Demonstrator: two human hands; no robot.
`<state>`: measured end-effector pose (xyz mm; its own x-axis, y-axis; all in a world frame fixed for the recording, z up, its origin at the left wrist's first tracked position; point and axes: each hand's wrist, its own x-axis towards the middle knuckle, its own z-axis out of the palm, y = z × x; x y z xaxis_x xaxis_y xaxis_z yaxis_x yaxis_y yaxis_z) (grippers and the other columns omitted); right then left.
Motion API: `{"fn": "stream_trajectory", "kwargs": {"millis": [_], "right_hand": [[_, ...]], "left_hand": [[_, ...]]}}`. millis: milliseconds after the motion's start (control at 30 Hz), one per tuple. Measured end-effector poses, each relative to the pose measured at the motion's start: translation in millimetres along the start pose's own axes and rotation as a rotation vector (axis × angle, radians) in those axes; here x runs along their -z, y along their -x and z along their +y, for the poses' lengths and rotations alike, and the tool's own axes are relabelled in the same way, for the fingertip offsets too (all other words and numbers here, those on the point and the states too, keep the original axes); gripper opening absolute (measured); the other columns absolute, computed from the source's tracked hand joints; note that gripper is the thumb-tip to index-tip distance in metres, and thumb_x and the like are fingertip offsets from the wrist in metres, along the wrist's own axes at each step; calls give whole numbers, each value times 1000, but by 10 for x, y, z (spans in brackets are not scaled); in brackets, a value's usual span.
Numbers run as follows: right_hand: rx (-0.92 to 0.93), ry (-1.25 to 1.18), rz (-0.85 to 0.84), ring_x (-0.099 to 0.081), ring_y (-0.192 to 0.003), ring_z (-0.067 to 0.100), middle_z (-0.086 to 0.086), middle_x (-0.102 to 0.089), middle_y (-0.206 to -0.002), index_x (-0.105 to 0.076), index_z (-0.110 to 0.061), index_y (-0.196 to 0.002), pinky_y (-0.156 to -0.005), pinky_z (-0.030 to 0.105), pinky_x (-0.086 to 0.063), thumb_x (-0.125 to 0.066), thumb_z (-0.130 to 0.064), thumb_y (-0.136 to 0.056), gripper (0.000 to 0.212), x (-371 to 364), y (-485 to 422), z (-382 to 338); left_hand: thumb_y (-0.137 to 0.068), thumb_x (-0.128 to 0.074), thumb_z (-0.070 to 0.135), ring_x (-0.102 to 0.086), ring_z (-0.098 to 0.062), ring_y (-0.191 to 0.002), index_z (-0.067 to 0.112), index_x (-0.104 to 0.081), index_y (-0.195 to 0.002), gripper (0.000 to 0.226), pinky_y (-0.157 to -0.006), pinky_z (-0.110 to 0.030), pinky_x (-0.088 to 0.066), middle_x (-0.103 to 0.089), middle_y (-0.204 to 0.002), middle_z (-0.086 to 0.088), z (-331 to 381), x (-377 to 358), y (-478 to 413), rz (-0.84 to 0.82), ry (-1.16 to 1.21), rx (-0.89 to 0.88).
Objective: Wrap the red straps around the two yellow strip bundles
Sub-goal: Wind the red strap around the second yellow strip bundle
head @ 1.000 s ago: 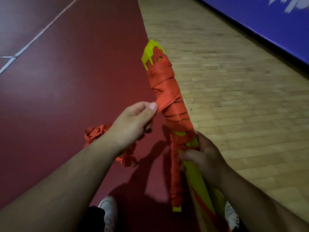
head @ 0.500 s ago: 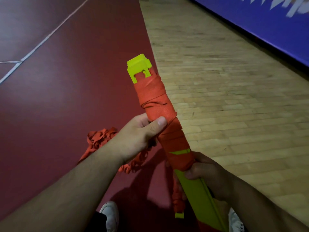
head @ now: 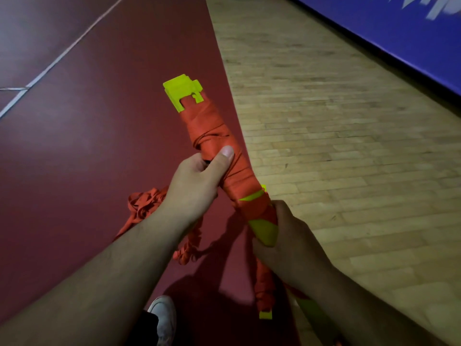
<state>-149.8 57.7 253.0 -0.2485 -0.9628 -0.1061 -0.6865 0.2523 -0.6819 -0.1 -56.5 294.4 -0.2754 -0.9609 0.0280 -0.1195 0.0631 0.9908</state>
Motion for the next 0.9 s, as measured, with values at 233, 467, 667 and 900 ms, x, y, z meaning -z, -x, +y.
{"fn": "stream_trajectory", "kwargs": {"millis": [233, 467, 667, 900], "right_hand": [[-26, -88, 24, -63, -79, -2, -14, -69, -91, -54, -47, -112, -71, 29, -54, -79, -22, -69, 56, 150, -43, 126], [-103, -81, 157, -60, -73, 1, -13, -64, -81, -52, -41, -101, -63, 23, -48, -78, -27, -72, 42, 116, -103, 148], [-134, -42, 178, -63, -76, 14, -10, -65, -82, -56, -35, -103, -69, 36, -53, -79, -33, -70, 42, 116, -130, 195], [-102, -180, 36, -63, -82, 6, -10, -68, -89, -58, -43, -97, -68, 21, -48, -85, -19, -68, 46, 207, -140, 188]], "left_hand": [[-87, -57, 63, -50, -3, -54, 13, -60, -104, 53, -55, -25, -45, -59, -68, 11, -155, 160, -80, -207, -170, -109], [-87, -61, 58, -60, -14, -53, 17, -56, -65, 47, -62, -38, -48, -64, -55, 4, -195, 255, -125, -164, -481, -156], [-91, -56, 36, -51, -4, -68, 17, -66, -83, 23, -63, -18, -37, -58, -72, 8, -210, 264, -85, -41, -568, -363], [-104, -47, 31, -37, -4, -45, 17, -52, -69, 38, -48, -21, -32, -50, -55, 9, -153, 238, -66, -124, -262, -55]]}}
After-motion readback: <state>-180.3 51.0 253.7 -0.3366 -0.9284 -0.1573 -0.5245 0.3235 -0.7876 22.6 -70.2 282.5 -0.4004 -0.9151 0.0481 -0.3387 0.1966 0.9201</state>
